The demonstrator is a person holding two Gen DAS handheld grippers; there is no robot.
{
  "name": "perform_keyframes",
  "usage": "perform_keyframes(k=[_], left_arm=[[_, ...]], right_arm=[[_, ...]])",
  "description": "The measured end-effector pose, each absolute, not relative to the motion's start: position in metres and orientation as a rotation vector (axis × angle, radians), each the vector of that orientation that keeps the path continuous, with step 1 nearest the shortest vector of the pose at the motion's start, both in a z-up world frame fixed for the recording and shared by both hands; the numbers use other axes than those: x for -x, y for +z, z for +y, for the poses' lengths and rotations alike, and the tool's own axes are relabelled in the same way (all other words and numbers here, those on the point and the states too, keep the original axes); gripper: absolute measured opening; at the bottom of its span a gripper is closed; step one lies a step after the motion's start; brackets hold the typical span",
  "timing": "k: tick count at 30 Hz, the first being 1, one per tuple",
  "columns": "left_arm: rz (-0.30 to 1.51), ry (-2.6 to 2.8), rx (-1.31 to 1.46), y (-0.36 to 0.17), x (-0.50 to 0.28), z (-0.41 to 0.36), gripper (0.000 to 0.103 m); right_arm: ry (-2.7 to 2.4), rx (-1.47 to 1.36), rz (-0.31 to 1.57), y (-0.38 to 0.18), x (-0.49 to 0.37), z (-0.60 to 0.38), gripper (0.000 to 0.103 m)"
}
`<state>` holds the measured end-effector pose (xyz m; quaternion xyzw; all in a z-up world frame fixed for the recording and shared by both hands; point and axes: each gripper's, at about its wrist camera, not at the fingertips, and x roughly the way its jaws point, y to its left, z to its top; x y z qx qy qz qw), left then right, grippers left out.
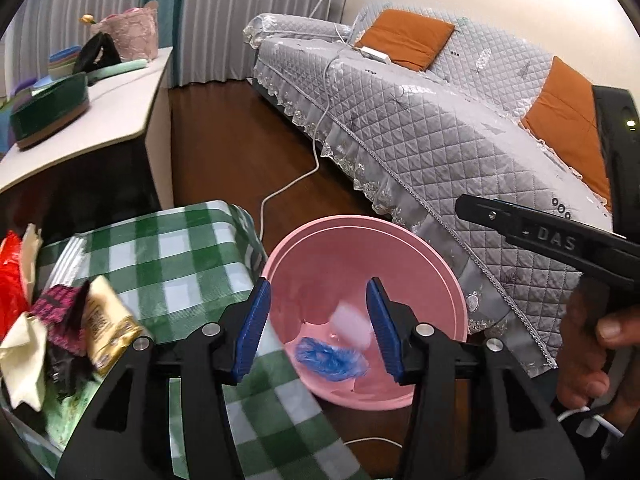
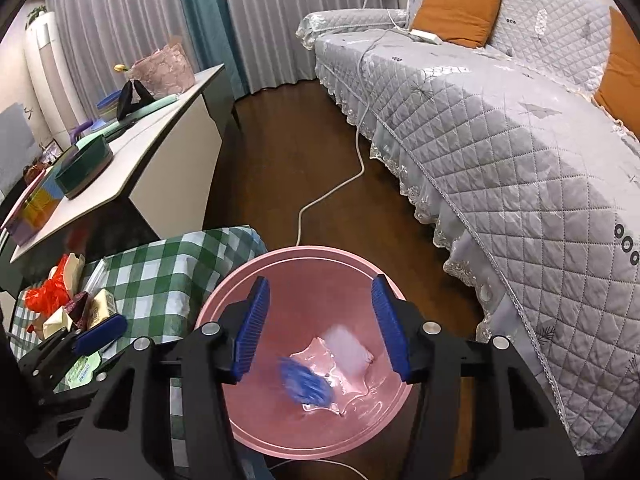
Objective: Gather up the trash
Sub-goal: 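Open both grippers to drop the foam net and blue bag into the bucket, then grasp the red plastic bag with the left gripper while the right gripper grasps the white paper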
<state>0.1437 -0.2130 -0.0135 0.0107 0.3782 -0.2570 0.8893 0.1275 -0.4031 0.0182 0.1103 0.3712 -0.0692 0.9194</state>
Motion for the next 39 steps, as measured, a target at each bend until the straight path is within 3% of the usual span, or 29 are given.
perform_keyframes(k=[3,8,12,16,18,21,29,35,39], left_arm=[[0.771,-0.537,-0.029,-0.004,-0.131,-0.2,0.044],[0.744,-0.536,-0.033,0.014,-0.112,-0.17,0.025],[0.71,-0.51,-0.023,0.031,-0.096,-0.135,0.02],[0.679,-0.477,-0.017,0.048,-0.082,-0.094,0.02],[0.668,-0.46,-0.018,0.055,-0.078,-0.076,0.019],[0.655,-0.423,-0.007,0.068,-0.077,-0.039,0.019],[0.578,-0.302,0.074,0.089,-0.096,0.037,0.019],[0.65,-0.18,0.222,0.044,-0.117,0.079,0.019],[0.645,-0.148,0.175,0.036,-0.129,0.086,0.019]], right_arm=[[-0.123,-0.225,0.732,0.025,-0.123,-0.396,0.054],[-0.087,-0.206,0.685,0.036,-0.116,-0.376,0.054],[-0.043,-0.192,0.638,0.047,-0.108,-0.353,0.054],[0.003,-0.19,0.605,0.057,-0.103,-0.331,0.046],[0.029,-0.19,0.588,0.061,-0.101,-0.32,0.032],[0.065,-0.184,0.554,0.07,-0.097,-0.304,0.024],[0.169,-0.157,0.513,0.075,-0.097,-0.259,0.023],[0.252,-0.144,0.547,0.055,-0.107,-0.223,0.023],[0.295,-0.145,0.589,0.038,-0.12,-0.203,0.023]])
